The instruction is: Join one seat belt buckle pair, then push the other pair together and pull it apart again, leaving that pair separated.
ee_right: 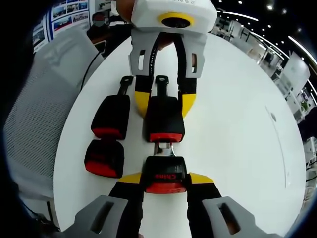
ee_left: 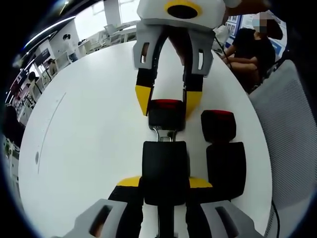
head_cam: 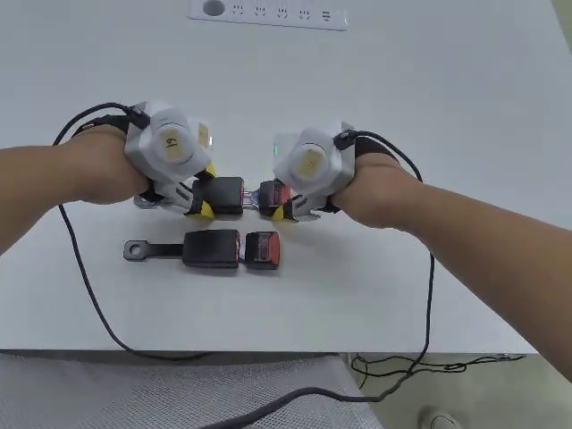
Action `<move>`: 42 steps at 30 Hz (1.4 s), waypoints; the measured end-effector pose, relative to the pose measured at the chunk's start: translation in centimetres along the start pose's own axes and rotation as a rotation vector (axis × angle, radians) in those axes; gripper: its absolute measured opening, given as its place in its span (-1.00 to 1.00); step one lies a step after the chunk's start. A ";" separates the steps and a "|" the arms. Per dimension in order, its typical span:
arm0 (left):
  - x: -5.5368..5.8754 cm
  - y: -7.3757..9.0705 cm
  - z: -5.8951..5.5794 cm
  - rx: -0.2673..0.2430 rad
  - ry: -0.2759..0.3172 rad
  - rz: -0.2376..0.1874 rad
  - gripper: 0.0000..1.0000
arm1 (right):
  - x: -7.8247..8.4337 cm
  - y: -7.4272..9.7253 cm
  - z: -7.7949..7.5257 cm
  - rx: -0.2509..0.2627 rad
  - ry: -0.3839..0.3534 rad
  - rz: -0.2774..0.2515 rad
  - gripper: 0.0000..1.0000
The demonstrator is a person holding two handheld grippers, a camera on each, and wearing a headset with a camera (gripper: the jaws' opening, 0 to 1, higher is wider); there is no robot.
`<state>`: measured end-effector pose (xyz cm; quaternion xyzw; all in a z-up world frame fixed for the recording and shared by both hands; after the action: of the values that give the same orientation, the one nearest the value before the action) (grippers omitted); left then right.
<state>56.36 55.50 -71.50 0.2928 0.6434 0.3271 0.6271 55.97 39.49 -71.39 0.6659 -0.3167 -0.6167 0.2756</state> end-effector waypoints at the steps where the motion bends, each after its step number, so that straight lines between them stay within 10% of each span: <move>1: 0.0 0.0 0.0 0.000 0.000 -0.001 -0.35 | 0.1 0.0 -0.1 -0.001 -0.001 -0.004 -0.41; 31: -0.6 0.2 -0.4 0.001 0.009 0.019 -0.33 | 7.5 6.2 -0.4 0.036 -0.042 0.127 -0.38; 42: -0.4 0.1 -0.3 -0.006 0.016 0.015 -0.33 | 7.5 6.3 -0.5 0.010 -0.039 0.162 -0.37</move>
<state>56.08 55.29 -71.17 0.2931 0.6451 0.3363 0.6204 56.19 29.67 -71.47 0.6272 -0.3781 -0.6036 0.3151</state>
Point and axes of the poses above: the centre of the closed fingertips' face, and the gripper's own axes: y roughly backward along the fingers, z roughly to its left, x roughly out of its underside, the point moved 9 cm from there along y, roughly backward along the fingers, and after that the axes turned 10 degrees about -z, right-handed, at the moved point
